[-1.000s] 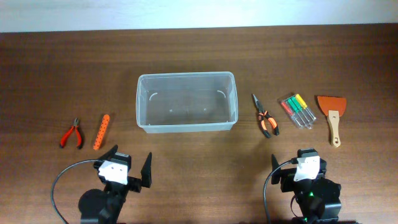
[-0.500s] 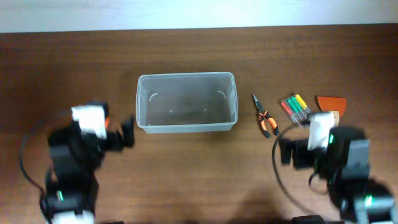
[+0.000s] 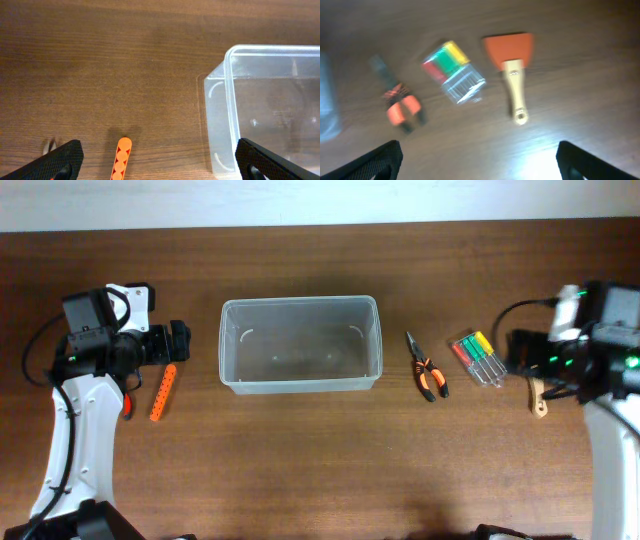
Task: Pack container
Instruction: 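Move the right gripper to the orange scraper and grasp its handle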
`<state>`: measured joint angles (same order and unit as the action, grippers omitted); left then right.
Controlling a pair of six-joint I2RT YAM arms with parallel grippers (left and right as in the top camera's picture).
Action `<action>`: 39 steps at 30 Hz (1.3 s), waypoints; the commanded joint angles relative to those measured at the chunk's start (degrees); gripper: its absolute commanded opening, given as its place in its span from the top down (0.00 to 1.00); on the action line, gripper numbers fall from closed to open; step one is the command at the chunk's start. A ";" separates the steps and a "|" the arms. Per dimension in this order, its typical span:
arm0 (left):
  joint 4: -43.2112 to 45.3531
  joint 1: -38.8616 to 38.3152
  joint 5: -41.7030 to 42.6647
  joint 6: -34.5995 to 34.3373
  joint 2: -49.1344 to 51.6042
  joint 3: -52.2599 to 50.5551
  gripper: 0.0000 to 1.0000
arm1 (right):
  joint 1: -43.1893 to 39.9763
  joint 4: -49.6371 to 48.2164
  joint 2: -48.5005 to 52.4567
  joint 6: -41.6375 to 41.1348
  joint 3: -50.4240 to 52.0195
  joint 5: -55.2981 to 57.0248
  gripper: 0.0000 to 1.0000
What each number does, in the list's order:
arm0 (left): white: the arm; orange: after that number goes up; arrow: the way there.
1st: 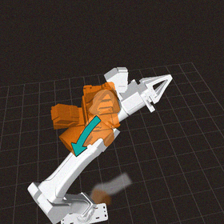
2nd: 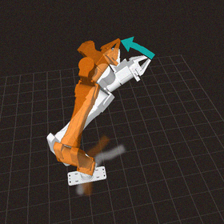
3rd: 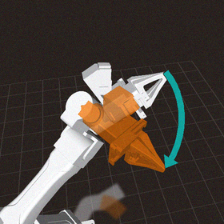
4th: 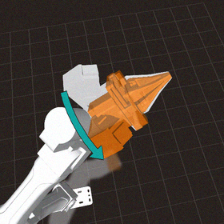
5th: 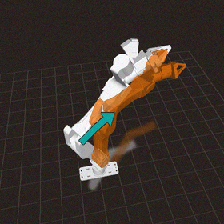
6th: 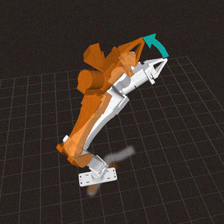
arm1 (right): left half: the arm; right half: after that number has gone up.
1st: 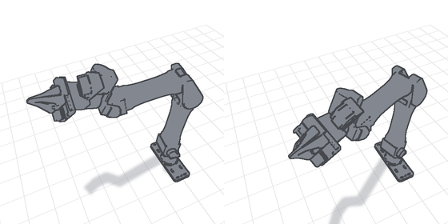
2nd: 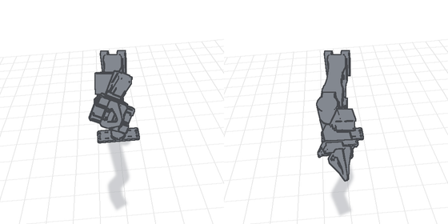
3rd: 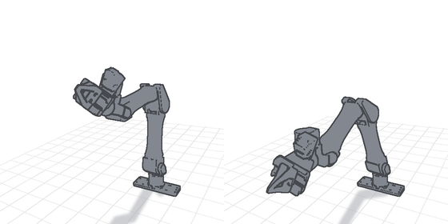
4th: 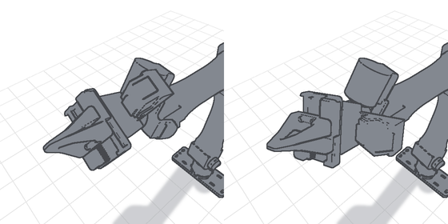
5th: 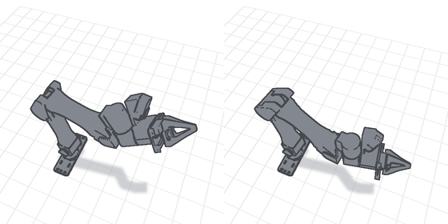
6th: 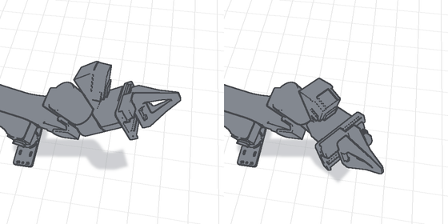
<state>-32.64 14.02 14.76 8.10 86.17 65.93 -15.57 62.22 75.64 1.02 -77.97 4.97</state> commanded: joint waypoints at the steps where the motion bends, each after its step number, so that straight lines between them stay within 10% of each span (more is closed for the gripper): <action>1: 0.02 0.31 0.28 1.88 1.16 1.09 0.01 | -8.20 -3.26 5.44 1.75 -1.22 1.75 0.01; 15: 0.02 0.31 0.28 1.86 1.16 1.09 0.01 | -15.96 -11.10 35.43 11.63 -1.22 -5.97 0.06; 39: 0.02 0.31 0.28 1.88 1.16 1.09 0.01 | -10.86 -20.09 40.44 13.51 -1.22 -3.39 0.05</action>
<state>-32.77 14.02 14.76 9.04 86.98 66.00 -26.30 42.46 114.21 14.17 -78.43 -0.47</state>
